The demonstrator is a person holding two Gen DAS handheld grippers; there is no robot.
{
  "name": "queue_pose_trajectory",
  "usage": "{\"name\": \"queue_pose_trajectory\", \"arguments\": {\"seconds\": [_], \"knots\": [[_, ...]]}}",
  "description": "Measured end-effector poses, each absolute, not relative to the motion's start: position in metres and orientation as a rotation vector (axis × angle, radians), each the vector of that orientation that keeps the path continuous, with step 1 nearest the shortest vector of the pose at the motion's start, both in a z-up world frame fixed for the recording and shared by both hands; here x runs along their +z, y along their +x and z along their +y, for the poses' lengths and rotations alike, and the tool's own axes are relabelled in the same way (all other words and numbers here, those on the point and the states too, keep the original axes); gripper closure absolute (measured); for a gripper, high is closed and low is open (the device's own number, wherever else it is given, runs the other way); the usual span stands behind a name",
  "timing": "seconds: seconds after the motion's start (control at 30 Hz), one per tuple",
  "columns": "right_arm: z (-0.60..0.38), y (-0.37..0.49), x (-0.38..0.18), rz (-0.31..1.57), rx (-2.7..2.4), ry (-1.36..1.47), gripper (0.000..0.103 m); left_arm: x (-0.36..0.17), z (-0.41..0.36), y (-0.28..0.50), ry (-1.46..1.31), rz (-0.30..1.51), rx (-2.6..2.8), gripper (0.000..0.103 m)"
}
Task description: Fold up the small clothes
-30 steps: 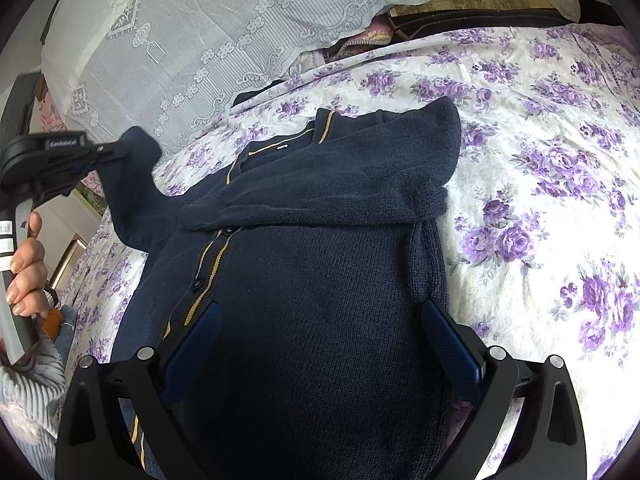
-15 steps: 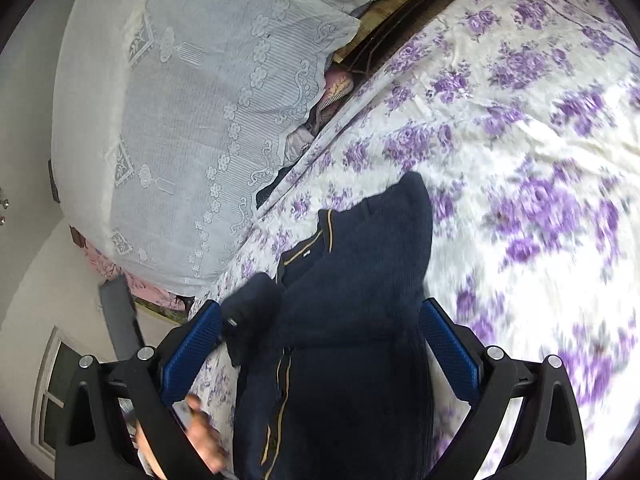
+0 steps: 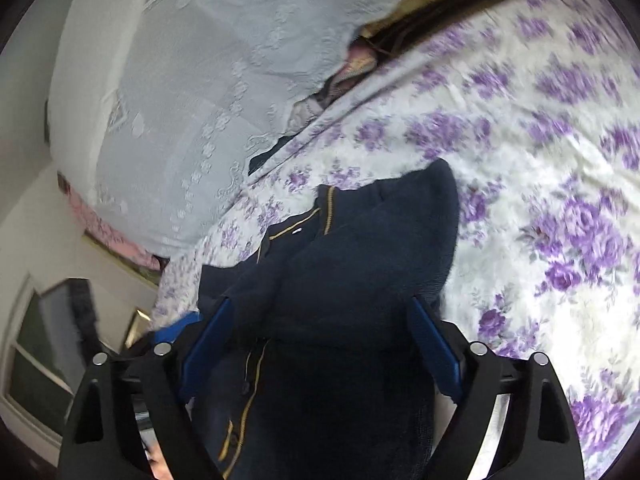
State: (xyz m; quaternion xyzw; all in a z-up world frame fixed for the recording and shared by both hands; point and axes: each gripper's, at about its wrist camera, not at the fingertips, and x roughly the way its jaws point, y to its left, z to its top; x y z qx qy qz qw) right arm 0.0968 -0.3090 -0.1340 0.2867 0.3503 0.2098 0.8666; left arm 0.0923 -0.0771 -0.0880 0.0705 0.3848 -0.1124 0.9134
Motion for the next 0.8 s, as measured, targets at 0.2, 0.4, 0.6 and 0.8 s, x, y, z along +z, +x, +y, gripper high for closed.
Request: {"name": "queue_pose_trajectory", "arguments": {"seconds": [0.2, 0.4, 0.6, 0.8], "knots": [[-0.251, 0.084, -0.109, 0.698, 0.469, 0.319, 0.016, -0.088, 0.016, 0.073, 0.0, 0.771, -0.116, 0.005], [-0.148, 0.089, -0.094, 0.684, 0.504, -0.05, 0.016, -0.125, 0.096, 0.106, -0.245, 0.914, 0.089, 0.005], [-0.083, 0.118, -0.107, 0.708, 0.451, -0.291, 0.02, -0.139, 0.096, 0.131, -0.189, 0.938, 0.112, 0.005], [-0.133, 0.142, -0.111, 0.74, 0.313, -0.083, 0.09, -0.165, 0.104, 0.137, -0.21, 0.992, 0.094, 0.004]]}}
